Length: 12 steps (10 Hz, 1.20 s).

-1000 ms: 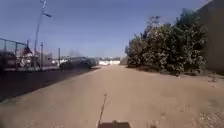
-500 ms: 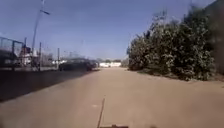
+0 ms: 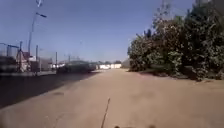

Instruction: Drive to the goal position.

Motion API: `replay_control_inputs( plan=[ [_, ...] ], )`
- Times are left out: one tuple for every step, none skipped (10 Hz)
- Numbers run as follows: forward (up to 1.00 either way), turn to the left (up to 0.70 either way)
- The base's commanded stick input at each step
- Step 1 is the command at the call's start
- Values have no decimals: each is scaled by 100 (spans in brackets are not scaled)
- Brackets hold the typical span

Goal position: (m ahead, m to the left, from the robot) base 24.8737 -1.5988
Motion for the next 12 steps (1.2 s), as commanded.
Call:
replay_control_inputs(
  plan=[
    [100,0],
    [100,0],
    [100,0],
    [100,0],
    [100,0],
    [100,0],
    [100,0],
    [100,0],
    [100,0],
    [100,0],
    [100,0],
    [100,0]
  ],
)
